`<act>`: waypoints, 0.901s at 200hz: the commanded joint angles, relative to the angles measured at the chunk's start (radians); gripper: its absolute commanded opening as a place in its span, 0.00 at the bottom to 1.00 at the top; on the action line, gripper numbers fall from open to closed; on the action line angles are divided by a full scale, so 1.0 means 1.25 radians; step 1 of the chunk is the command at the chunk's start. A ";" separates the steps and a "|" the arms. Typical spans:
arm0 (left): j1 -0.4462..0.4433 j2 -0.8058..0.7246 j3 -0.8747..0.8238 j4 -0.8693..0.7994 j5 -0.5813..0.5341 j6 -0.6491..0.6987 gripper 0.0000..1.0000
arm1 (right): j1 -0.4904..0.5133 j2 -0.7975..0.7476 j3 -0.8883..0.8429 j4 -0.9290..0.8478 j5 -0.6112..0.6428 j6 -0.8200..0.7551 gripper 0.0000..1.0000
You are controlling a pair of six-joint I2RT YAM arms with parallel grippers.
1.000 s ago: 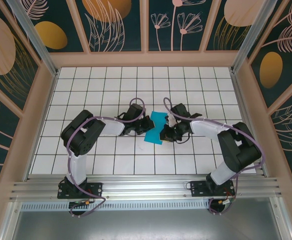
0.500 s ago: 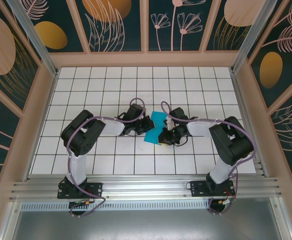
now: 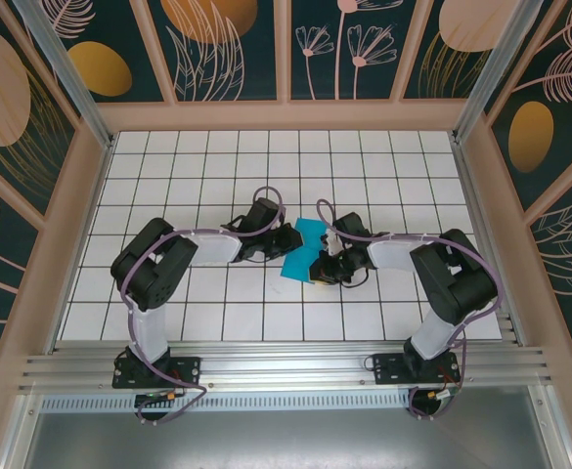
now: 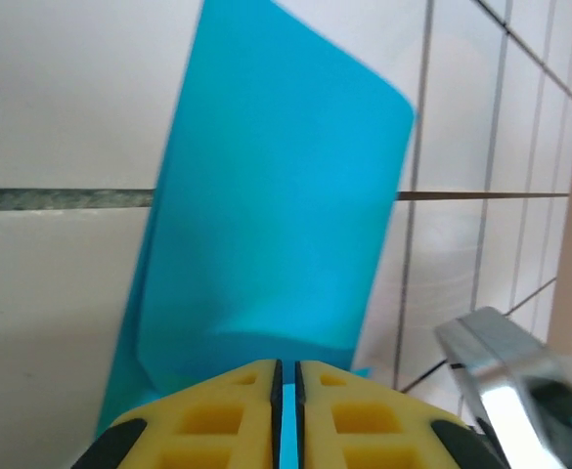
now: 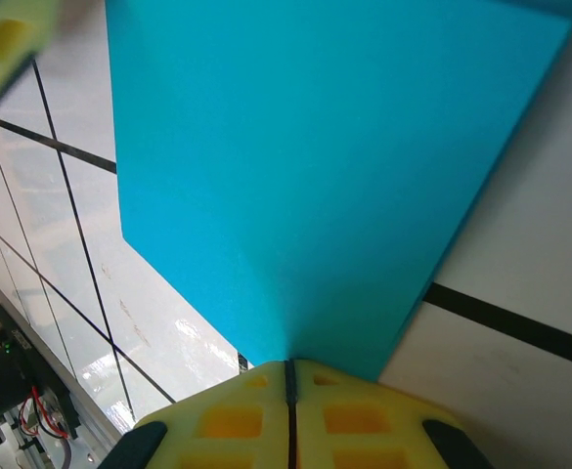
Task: Fold a paper plane with a square sheet of paper (pick it up from the middle)
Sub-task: Fold the triangle a second time at the center of the table.
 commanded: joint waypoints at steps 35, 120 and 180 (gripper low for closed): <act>-0.056 -0.011 -0.009 -0.006 0.027 -0.002 0.07 | 0.009 0.045 -0.027 -0.049 0.055 0.012 0.09; -0.069 0.079 -0.033 0.014 -0.011 -0.016 0.06 | 0.008 0.052 -0.021 -0.063 0.065 0.008 0.09; -0.060 0.081 -0.027 -0.036 -0.096 0.005 0.06 | 0.009 0.061 -0.021 -0.098 0.101 -0.007 0.05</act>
